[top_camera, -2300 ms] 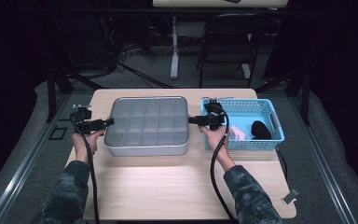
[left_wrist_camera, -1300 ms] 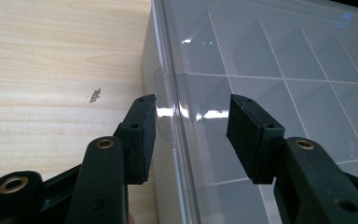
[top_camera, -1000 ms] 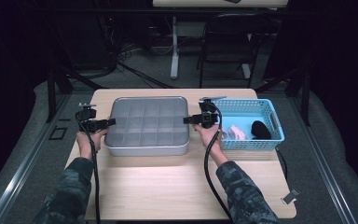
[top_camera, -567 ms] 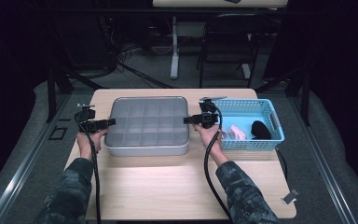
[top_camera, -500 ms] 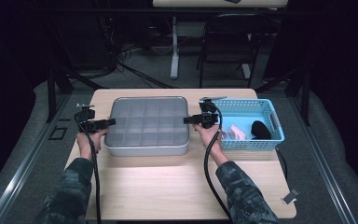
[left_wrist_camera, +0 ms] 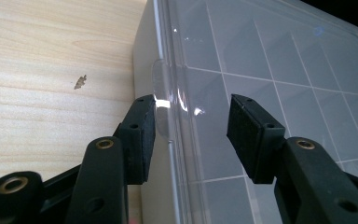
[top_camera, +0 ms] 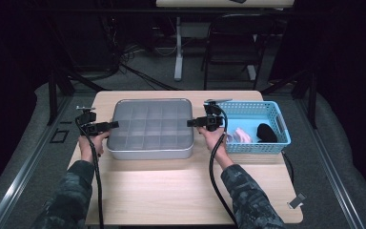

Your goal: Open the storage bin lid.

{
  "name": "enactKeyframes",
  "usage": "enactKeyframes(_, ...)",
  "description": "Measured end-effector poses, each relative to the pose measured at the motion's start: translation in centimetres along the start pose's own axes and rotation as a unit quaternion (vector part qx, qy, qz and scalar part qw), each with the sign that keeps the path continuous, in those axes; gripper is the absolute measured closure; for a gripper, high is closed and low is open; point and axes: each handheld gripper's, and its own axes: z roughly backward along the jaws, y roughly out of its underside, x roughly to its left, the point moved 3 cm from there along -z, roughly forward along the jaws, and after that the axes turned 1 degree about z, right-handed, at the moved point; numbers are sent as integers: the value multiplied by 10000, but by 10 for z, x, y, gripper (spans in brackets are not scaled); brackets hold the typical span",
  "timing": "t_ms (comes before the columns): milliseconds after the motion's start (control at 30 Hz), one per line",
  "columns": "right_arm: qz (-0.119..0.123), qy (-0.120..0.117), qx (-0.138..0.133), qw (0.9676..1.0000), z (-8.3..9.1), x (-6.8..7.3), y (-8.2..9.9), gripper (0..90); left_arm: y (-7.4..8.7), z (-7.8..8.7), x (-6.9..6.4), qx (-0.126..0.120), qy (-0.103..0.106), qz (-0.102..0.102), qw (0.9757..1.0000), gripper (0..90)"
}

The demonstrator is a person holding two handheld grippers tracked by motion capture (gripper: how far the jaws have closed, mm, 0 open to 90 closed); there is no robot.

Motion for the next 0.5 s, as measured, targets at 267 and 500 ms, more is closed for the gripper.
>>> enactKeyframes(267, -130, -56, -71, 9999, 1, 0, -1, 604, 0, 0, 0, -5, -30, 32, 10000, 525)
enactKeyframes(500, -204, -98, -29, 9997, 3, -2, -1, 623, 0, 0, -1, -13, -28, 39, 10000, 524)
